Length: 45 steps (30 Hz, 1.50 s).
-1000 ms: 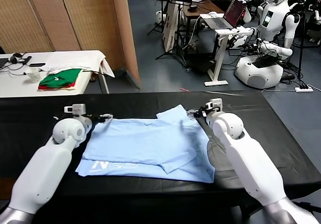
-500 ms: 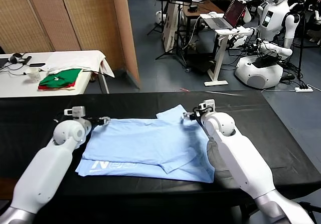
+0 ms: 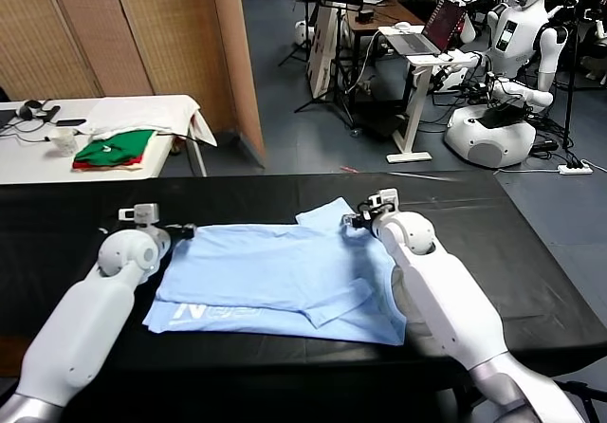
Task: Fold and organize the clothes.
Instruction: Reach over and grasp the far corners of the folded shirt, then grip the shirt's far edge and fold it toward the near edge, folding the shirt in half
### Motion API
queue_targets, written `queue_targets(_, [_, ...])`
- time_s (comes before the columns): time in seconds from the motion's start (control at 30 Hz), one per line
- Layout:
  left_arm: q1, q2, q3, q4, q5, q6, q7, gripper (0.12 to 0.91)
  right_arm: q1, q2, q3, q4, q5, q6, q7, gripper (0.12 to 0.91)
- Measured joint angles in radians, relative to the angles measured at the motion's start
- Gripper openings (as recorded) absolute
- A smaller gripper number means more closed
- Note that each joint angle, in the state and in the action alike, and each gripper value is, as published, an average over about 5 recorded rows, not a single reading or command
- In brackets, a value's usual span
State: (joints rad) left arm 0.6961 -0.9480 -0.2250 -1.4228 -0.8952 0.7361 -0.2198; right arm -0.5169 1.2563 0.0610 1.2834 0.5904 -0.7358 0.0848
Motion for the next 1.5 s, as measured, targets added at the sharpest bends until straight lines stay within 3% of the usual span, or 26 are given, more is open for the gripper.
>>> queue_targets(0.07, [0.0, 0.001, 0.0, -0.003, 0.0, 0.0, 0.0, 0.181, -0.002, 0.0, 0.002, 0.003, -0.001, 0.0, -0.002, 0.191])
queue_targets(0.17, [0.0, 0.002, 0.0, -0.007, -0.001, 0.0, 0.0, 0.153, -0.006, 0.0, 0.004, 0.005, -0.002, 0.0, -0.002, 0.147])
queue_targets(0.5, [0.006, 0.004, -0.003, -0.027, 0.002, 0.0, -0.003, 0.147, -0.043, -0.027, 0.033, 0.076, -0.014, 0.021, -0.009, 0.146])
queue_targets(0.73, [0.032, 0.031, -0.03, -0.083, -0.023, 0.0, -0.024, 0.147, -0.086, -0.06, 0.062, 0.17, -0.007, 0.065, -0.018, 0.146])
queue_targets(1.5, [0.297, 0.179, -0.151, -0.404, -0.068, 0.0, -0.035, 0.147, -0.394, -0.2, 0.174, 0.583, -0.028, 0.032, -0.001, 0.146])
